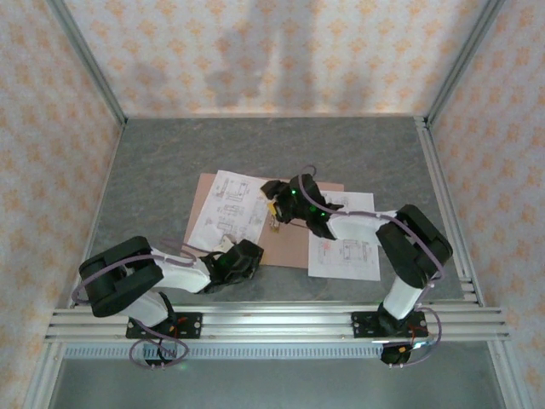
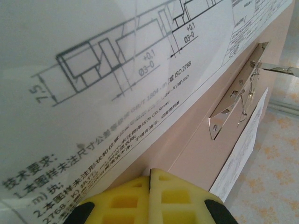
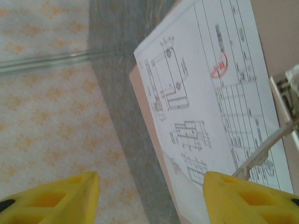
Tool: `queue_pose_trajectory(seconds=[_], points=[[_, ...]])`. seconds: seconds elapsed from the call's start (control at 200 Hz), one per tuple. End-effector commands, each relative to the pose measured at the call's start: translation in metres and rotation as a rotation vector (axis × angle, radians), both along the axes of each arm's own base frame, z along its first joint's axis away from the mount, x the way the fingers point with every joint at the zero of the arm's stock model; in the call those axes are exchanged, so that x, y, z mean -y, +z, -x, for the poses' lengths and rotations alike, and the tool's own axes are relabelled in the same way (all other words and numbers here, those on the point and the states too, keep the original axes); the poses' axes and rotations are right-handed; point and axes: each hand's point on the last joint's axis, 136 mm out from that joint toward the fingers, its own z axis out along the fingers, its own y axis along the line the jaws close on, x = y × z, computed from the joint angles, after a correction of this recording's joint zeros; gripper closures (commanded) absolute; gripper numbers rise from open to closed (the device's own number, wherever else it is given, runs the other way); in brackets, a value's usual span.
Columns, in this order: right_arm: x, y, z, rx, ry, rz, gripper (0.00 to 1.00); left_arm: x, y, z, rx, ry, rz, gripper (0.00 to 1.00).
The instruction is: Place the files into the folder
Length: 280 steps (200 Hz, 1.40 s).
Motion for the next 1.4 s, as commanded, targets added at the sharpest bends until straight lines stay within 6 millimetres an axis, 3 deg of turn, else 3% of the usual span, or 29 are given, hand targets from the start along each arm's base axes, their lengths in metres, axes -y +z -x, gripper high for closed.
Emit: queue_pose_trajectory(seconds=[0.0,0.13,0.26,0.315,0.43,0.55,0.646,0.751,0.866,0.976,1.186,1.396], points=[[0.017,0.0,-0.016,-0.008,-0.052,0.048,0.39,-0.036,-0.036,0.025,-0.106,0.021,-0.167,1.0],[0.018,-0.004,-0.033,-0.022,-0.041,0.046,0.4,-0.034,-0.033,0.024,-0.101,0.024,-0.163,1.0],[0.022,-0.001,-0.042,-0.014,-0.032,0.07,0.41,-0.026,-0.016,0.017,-0.064,0.006,-0.154,1.0],[0.026,0.003,-0.044,0.001,-0.028,0.09,0.41,-0.022,0.0,0.013,-0.032,-0.01,-0.156,1.0],[0.039,0.012,-0.037,0.038,-0.017,0.183,0.43,-0.018,0.049,0.002,0.058,-0.025,-0.166,0.88],[0.054,-0.003,-0.02,0.001,0.003,0.284,0.47,-0.029,0.097,-0.009,0.135,-0.004,-0.2,0.82],[0.056,-0.02,-0.004,-0.028,0.023,0.371,0.59,-0.049,0.109,-0.022,0.121,-0.008,-0.25,0.84],[0.049,-0.036,0.002,-0.052,0.036,0.385,0.67,-0.057,0.1,-0.048,0.065,-0.038,-0.217,0.89],[0.05,-0.055,0.005,-0.091,0.022,0.425,0.83,-0.042,0.101,-0.081,0.023,-0.183,-0.237,0.93],[0.054,-0.069,0.006,-0.123,0.009,0.444,0.91,-0.027,0.082,-0.101,-0.051,-0.286,-0.289,0.96],[0.06,-0.101,0.007,-0.2,0.018,0.502,1.0,-0.037,0.027,-0.116,-0.163,-0.29,-0.343,0.98],[0.077,-0.129,0.013,-0.274,0.002,0.562,1.0,-0.064,-0.007,-0.107,-0.228,-0.237,-0.377,0.99]])
